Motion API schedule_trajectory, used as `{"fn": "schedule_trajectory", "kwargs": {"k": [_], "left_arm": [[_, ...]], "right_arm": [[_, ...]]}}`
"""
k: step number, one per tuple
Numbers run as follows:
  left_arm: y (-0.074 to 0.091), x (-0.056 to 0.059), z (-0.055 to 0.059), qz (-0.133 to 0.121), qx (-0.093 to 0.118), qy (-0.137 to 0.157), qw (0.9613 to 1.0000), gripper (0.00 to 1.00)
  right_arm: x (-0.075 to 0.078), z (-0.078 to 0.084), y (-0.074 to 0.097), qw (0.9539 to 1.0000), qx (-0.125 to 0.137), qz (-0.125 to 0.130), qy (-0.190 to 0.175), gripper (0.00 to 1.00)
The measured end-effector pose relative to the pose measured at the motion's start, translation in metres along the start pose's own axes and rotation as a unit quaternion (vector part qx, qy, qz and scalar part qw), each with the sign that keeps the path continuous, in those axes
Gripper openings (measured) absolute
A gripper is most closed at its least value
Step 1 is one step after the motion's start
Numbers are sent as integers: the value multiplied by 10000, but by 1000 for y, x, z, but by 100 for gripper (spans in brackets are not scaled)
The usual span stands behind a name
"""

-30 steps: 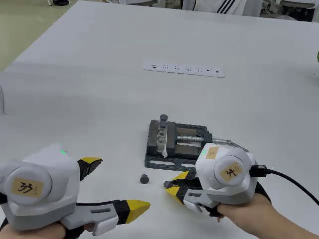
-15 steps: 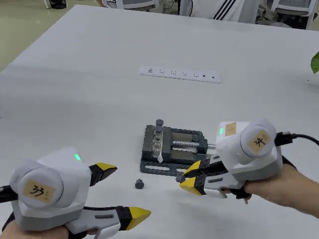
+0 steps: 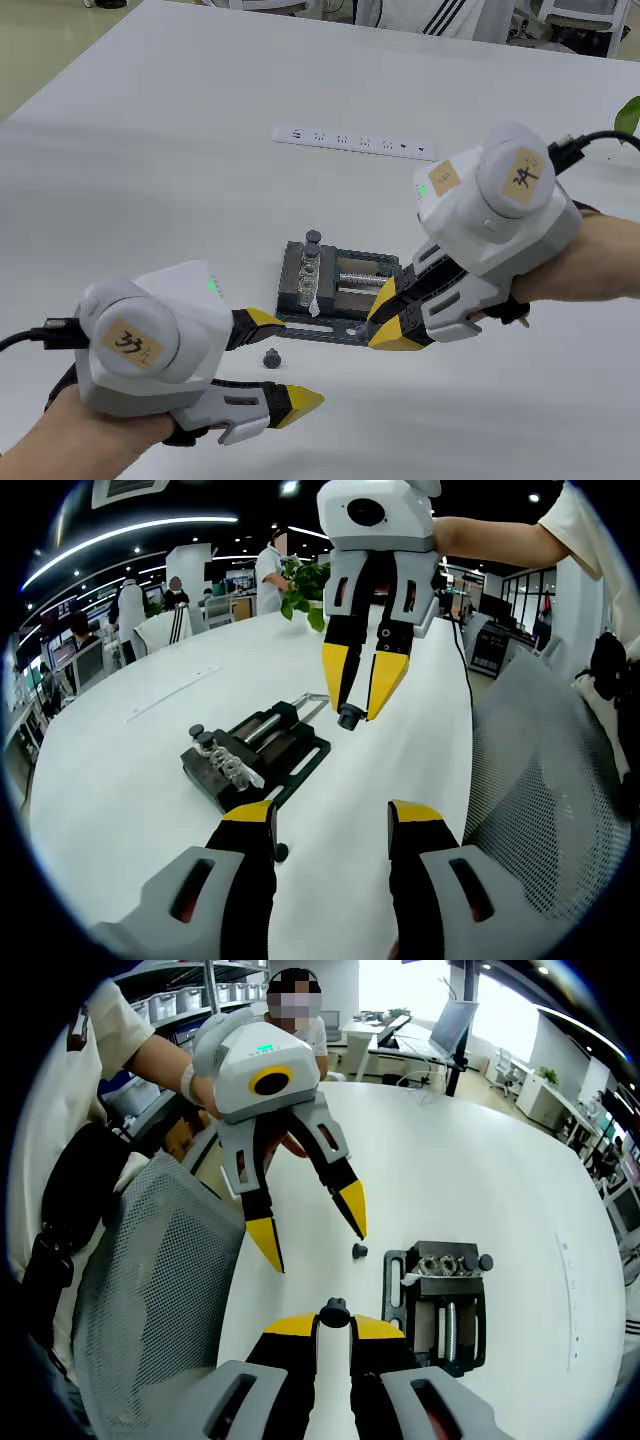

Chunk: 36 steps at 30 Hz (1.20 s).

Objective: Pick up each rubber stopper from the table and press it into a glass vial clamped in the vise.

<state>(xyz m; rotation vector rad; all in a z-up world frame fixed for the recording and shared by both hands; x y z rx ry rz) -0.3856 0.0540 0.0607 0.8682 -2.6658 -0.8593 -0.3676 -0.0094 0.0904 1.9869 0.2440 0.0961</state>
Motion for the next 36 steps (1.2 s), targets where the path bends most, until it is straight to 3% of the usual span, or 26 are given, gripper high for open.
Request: {"fn": "schedule_trajectory", "kwargs": {"k": [3, 13, 20, 36], "left_arm": [[-4, 5, -5, 88, -19, -149, 9998, 36], [-13, 13, -26, 328, 94, -291, 9990, 26], [-17, 19, -32, 487, 128, -334, 9982, 17], [-18, 28, -33, 728, 31, -536, 9959, 6]], "right_arm": [[-1, 2, -3, 9994, -265, -71, 233, 7], [-7, 2, -10, 9954, -694, -317, 574, 7], [-9, 0, -12, 9945, -739, -388, 637, 7], [-17, -3, -17, 9921, -841, -528, 762, 7]]}}
Point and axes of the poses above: the centre of the closed fingertips' face, and the gripper's own axes: y roughly backward along the fingers, x roughly to its right, z roughly out of its underside, the point moved 2 cm from there along y, roughly backward along the fingers, and after that the axes turned 4 degrees about -x, right-handed, at the moved point
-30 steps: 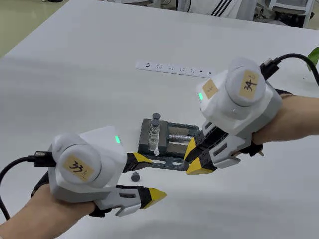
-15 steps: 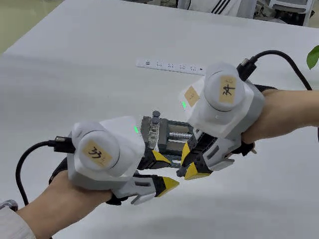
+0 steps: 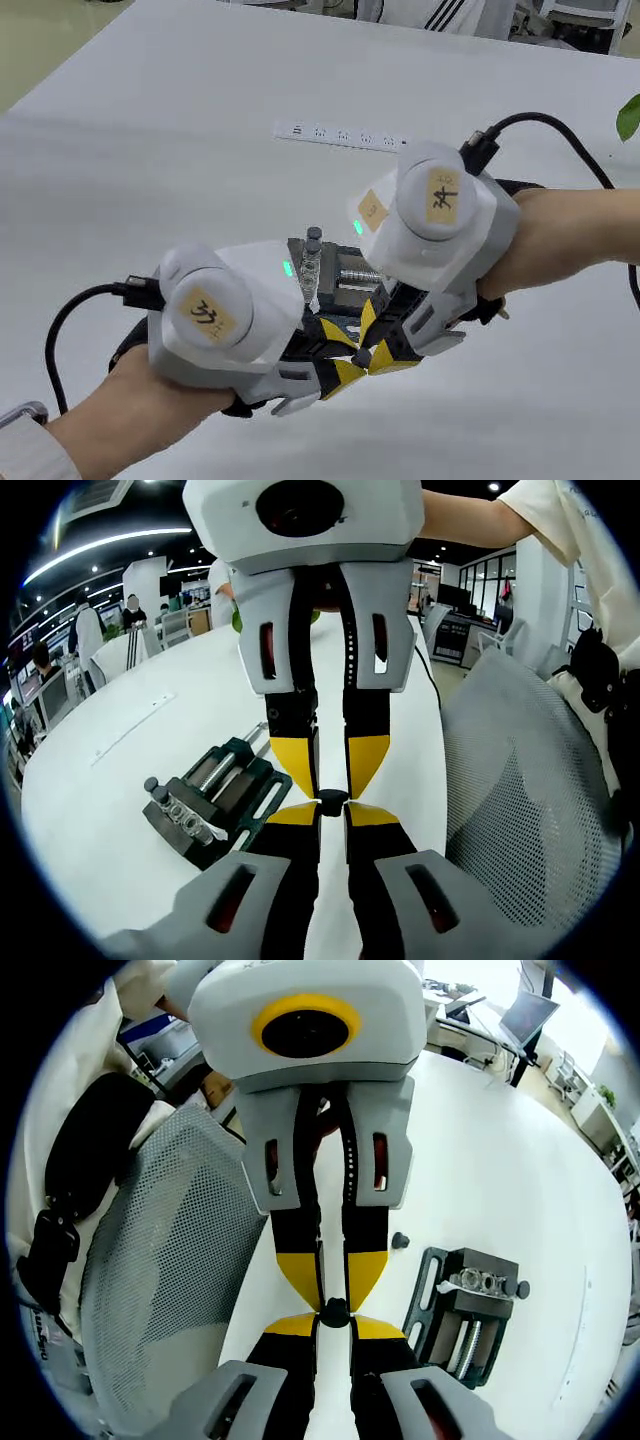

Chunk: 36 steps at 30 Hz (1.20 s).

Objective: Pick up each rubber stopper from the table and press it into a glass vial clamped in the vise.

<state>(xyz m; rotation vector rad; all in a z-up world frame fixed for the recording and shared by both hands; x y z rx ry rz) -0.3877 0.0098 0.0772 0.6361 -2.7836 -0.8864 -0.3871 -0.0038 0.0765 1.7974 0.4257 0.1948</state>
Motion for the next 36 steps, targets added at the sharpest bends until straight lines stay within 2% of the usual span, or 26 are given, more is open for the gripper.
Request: {"fn": "schedule_trajectory", "kwargs": {"k": [8, 12, 24, 29, 33, 36], "left_arm": [[-2, 4, 2, 62, -157, -209, 9996, 5], [-2, 4, 1, 35, -139, -230, 9996, 5], [0, 6, 3, 93, -90, -63, 9999, 4], [2, 3, 3, 36, 12, 86, 10000, 4], [3, 2, 4, 44, 122, 248, 9996, 4], [4, 2, 4, 36, 186, 324, 9993, 4]], "right_arm": [[-2, -1, 0, 10000, -17, -42, 44, 7], [-2, -1, 0, 10000, -13, -47, 48, 7], [-6, -3, 0, 9999, 110, -87, 45, 7], [-3, -5, 3, 9996, 260, 42, 51, 8], [4, -5, 9, 9989, 397, 227, 51, 18], [3, -6, 15, 9984, 524, 199, 84, 17]]}}
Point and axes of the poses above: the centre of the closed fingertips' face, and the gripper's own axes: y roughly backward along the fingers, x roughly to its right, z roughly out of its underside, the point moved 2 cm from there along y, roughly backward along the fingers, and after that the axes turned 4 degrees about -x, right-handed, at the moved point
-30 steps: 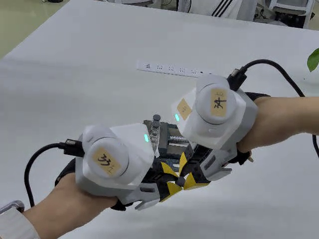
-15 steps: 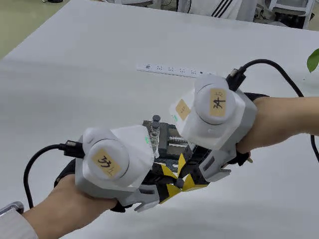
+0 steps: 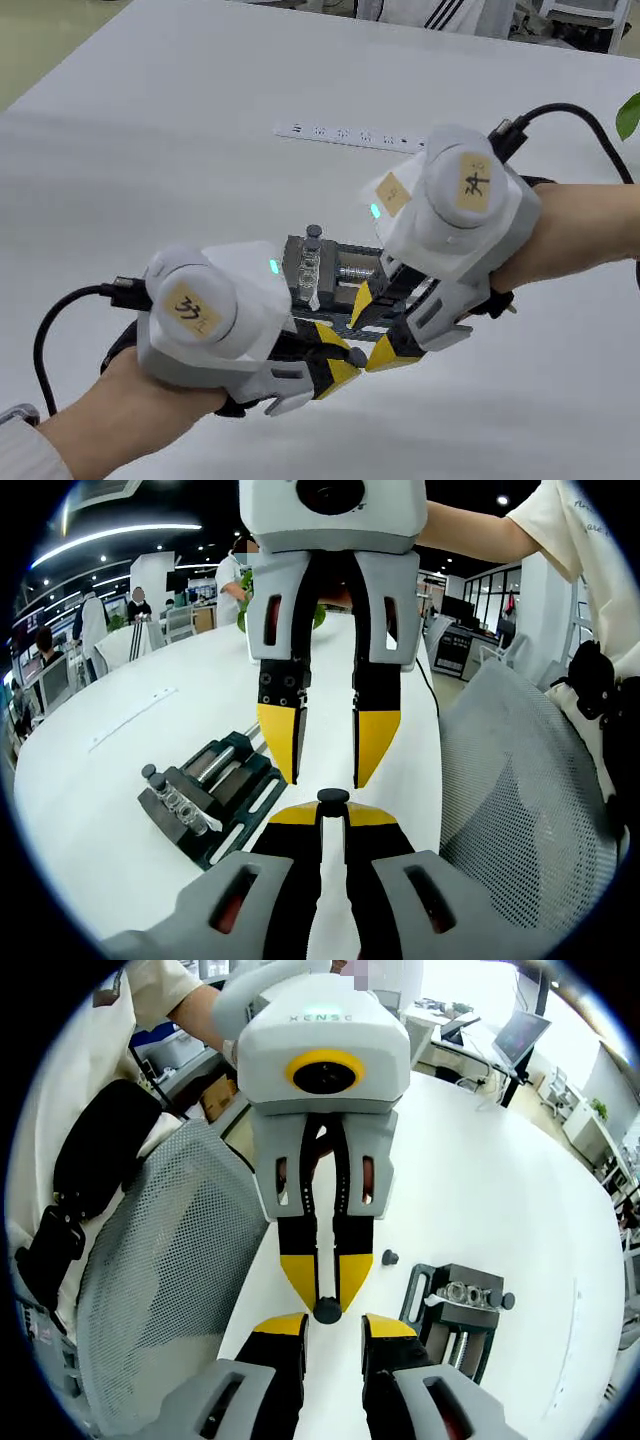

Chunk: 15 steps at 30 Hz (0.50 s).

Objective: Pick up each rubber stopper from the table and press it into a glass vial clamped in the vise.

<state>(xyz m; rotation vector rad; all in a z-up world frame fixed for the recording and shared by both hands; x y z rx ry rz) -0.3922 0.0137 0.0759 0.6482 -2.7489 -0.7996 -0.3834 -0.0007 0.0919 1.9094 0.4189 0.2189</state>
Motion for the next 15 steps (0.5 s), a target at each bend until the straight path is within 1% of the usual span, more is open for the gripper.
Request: {"fn": "schedule_trajectory", "kwargs": {"k": [3, 5, 6, 8, 15], "left_arm": [[1, 0, -1, -1, 101, 65, 9999, 4], [2, 0, -3, 34, 218, 145, 9997, 4], [2, 0, -4, 63, 270, 193, 9994, 4], [2, 0, -5, 79, 301, 246, 9992, 4], [4, 0, -6, 75, 316, 211, 9993, 4]], "right_arm": [[-3, -2, 3, 9998, 106, -18, 171, 17], [-5, -3, 4, 9992, 181, 8, 359, 17], [-7, -3, 5, 9992, 198, -31, 352, 17], [-7, -3, 5, 9990, 211, 12, 391, 16], [-7, -3, 3, 9992, 207, 6, 334, 13]]}}
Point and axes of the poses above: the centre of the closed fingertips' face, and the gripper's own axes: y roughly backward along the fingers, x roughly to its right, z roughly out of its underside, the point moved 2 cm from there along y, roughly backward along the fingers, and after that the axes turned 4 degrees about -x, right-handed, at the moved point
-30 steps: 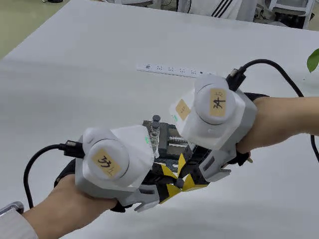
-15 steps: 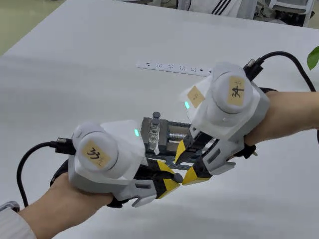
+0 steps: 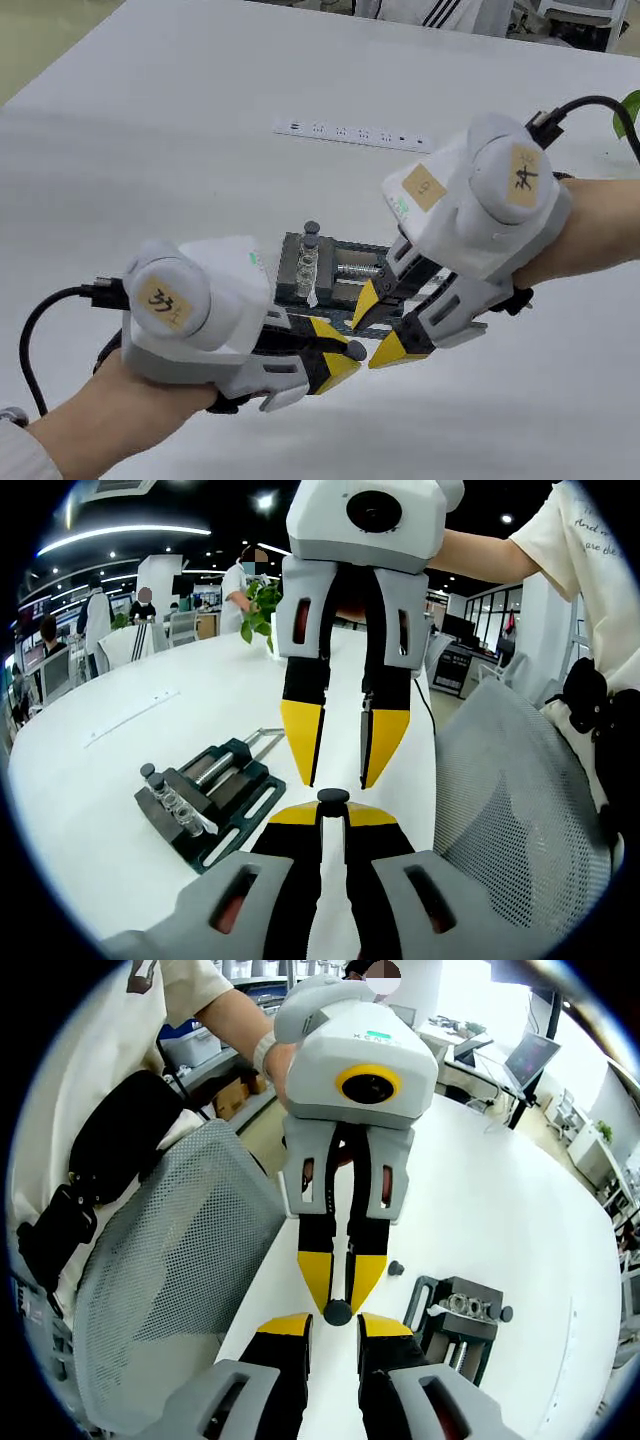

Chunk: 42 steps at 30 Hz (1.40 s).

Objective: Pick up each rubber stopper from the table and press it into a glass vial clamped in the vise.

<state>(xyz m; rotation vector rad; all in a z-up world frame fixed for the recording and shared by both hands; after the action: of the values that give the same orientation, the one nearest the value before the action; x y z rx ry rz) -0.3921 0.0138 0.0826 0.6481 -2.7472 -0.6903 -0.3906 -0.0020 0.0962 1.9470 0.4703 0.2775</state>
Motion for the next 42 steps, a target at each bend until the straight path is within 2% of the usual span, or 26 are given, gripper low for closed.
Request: {"fn": "schedule_trajectory", "kwargs": {"k": [10, 28, 42], "left_arm": [[1, 1, -2, 16, 26, 15, 10000, 4], [-1, 0, -3, 4, 39, 9, 10000, 4], [-4, 5, -4, 61, 63, 47, 10000, 4]], "right_arm": [[1, -3, -1, 10000, -5, -28, -17, 9], [-3, -1, -3, 10000, 0, -69, 14, 10], [-5, 2, -2, 9999, -12, -47, 135, 7]]}}
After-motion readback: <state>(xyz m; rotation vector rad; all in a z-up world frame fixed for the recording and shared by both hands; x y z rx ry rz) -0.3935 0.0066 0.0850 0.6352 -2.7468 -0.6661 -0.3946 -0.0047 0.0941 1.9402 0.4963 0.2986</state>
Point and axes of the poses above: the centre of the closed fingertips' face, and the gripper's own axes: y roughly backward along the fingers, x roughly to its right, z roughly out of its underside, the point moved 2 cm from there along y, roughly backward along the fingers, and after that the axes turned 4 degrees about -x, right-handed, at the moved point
